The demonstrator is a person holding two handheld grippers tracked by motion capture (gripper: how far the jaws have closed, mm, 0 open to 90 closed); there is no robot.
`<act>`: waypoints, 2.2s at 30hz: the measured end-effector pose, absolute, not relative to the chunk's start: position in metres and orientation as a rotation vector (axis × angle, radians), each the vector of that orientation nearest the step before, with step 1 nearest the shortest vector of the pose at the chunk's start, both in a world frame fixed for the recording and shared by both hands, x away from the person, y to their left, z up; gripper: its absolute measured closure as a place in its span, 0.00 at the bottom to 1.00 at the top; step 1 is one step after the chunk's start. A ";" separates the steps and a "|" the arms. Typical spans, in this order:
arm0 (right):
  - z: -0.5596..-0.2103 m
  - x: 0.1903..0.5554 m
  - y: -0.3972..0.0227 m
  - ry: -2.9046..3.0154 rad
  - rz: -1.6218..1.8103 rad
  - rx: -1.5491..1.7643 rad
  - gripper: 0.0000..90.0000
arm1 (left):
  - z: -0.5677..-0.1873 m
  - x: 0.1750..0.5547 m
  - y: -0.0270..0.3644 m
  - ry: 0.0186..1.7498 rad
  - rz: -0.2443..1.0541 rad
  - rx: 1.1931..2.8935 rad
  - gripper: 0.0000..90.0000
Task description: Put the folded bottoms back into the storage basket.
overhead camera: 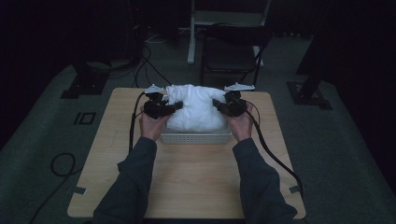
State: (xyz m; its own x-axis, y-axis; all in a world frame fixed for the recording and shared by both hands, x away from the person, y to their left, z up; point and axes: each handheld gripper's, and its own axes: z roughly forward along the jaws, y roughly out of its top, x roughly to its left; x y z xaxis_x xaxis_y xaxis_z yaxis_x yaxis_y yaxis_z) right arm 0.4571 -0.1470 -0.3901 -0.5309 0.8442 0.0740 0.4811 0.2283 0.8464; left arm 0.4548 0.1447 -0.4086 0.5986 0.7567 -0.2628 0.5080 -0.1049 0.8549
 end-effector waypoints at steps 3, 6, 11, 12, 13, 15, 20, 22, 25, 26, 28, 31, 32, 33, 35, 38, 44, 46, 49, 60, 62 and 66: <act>-0.392 0.459 -0.146 2.107 1.227 1.225 0.79 | -0.411 0.457 0.145 1.048 0.287 1.760 0.66; -0.393 0.461 -0.146 2.108 1.226 1.232 0.79 | -0.412 0.460 0.146 1.058 0.285 1.758 0.66; -0.396 0.464 -0.144 2.110 1.227 1.243 0.79 | -0.416 0.464 0.146 1.085 0.286 1.756 0.66; -0.397 0.464 -0.144 2.111 1.227 1.245 0.79 | -0.417 0.465 0.146 1.087 0.286 1.756 0.66; -0.397 0.465 -0.144 2.111 1.227 1.247 0.79 | -0.417 0.465 0.146 1.089 0.287 1.757 0.66; -0.398 0.466 -0.143 2.110 1.227 1.251 0.79 | -0.419 0.467 0.146 1.098 0.288 1.755 0.66; -0.401 0.468 -0.142 2.111 1.226 1.258 0.79 | -0.422 0.470 0.145 1.115 0.315 1.752 0.66; -0.402 0.469 -0.142 2.108 1.228 1.262 0.79 | -0.423 0.471 0.144 1.119 0.315 1.750 0.66; -0.403 0.471 -0.142 2.108 1.225 1.265 0.79 | -0.425 0.473 0.143 1.123 0.322 1.752 0.66; -0.403 0.472 -0.142 2.107 1.223 1.269 0.79 | -0.426 0.473 0.142 1.127 0.322 1.751 0.66; -0.404 0.473 -0.142 2.108 1.220 1.272 0.79 | -0.427 0.474 0.142 1.132 0.324 1.754 0.66; -0.406 0.474 -0.141 2.110 1.214 1.271 0.79 | -0.429 0.476 0.141 1.139 0.325 1.758 0.66; -0.407 0.475 -0.141 2.113 1.208 1.272 0.79 | -0.430 0.476 0.140 1.144 0.328 1.762 0.66; -0.408 0.476 -0.141 2.116 1.204 1.273 0.79 | -0.431 0.477 0.140 1.146 0.330 1.766 0.66; -0.409 0.476 -0.140 2.116 1.199 1.275 0.79 | -0.432 0.478 0.140 1.151 0.330 1.767 0.66; -0.411 0.477 -0.139 2.117 1.192 1.278 0.79 | -0.434 0.479 0.139 1.159 0.329 1.772 0.66; -0.415 0.479 -0.138 2.122 1.182 1.282 0.79 | -0.437 0.481 0.139 1.167 0.329 1.783 0.66; -0.417 0.480 -0.137 2.123 1.178 1.286 0.79 | -0.439 0.481 0.139 1.175 0.332 1.792 0.66; -0.419 0.481 -0.136 2.127 1.172 1.287 0.79 | -0.440 0.482 0.139 1.183 0.332 1.795 0.66; -0.429 0.486 -0.136 2.143 1.177 1.319 0.79 | -0.447 0.485 0.138 1.199 0.332 1.814 0.66; -0.431 0.487 -0.136 2.147 1.176 1.326 0.79 | -0.448 0.485 0.137 1.199 0.332 1.823 0.66; -0.435 0.488 -0.137 2.152 1.170 1.336 0.79 | -0.452 0.487 0.136 1.206 0.323 1.830 0.66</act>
State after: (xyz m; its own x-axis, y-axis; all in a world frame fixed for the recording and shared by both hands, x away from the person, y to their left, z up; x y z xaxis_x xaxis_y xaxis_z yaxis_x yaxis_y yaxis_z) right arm 0.4879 -0.1373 -0.4352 -0.4943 0.8605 0.1235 0.5713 0.2145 0.7922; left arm 0.4867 0.1358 -0.4518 0.4915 0.8365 -0.2423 0.6032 -0.1263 0.7875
